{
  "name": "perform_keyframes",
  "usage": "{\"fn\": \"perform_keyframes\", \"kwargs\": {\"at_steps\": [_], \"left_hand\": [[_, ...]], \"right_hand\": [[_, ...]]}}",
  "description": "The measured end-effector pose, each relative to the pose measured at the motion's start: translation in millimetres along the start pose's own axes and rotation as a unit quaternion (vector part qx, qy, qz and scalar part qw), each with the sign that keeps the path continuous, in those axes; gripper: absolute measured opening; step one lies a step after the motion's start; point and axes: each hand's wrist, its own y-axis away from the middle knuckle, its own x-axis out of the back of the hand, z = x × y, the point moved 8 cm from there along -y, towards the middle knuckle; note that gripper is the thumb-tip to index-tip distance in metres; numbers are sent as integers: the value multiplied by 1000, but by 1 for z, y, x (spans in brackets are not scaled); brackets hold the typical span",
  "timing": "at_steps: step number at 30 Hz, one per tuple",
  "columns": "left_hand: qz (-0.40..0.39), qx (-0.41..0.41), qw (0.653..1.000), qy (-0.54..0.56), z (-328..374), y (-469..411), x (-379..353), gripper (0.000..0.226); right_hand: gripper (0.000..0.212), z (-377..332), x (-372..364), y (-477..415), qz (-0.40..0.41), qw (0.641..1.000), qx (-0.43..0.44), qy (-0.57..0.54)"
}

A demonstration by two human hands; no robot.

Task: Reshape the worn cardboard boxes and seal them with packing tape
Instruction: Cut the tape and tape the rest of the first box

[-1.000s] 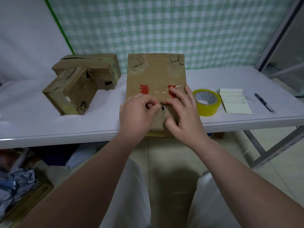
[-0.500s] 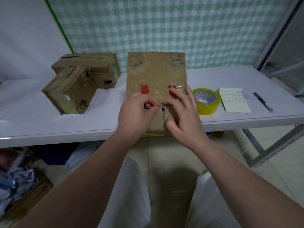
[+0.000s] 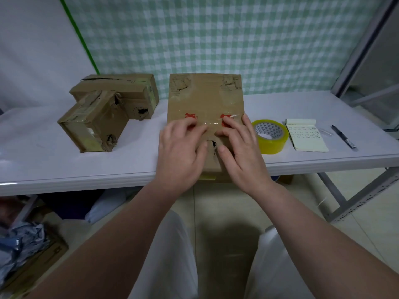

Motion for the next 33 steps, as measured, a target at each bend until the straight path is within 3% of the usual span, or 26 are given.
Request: {"fn": "perform_keyframes", "kwargs": {"at_steps": [5, 11, 15, 17, 21, 27, 33], "left_hand": [[-187, -97, 962, -176, 11, 4, -30, 79], [-223, -93, 946, -217, 3, -7, -39, 89], [-252, -76, 939, -219, 1, -18, -42, 86], [-259, -70, 938, -220, -1, -23, -44, 86], [-275, -53, 936, -215, -5, -32, -47, 85], [-289, -44, 934, -204, -8, -40, -49, 83], [-294, -32, 935, -196, -11, -45, -50, 84]], "right_hand": [[44, 13, -6, -9, -25, 997, -48, -49], [40, 41, 7, -14, 52, 964, -179, -189], [37, 88, 20, -9, 95, 962, -253, -44], [34, 117, 18, -7, 38, 961, -263, 82], [44, 161, 8, 6, -134, 910, -312, 236], [36, 165, 10, 2, -153, 921, -285, 216], [33, 146, 32, -14, -49, 947, -288, 137]]}}
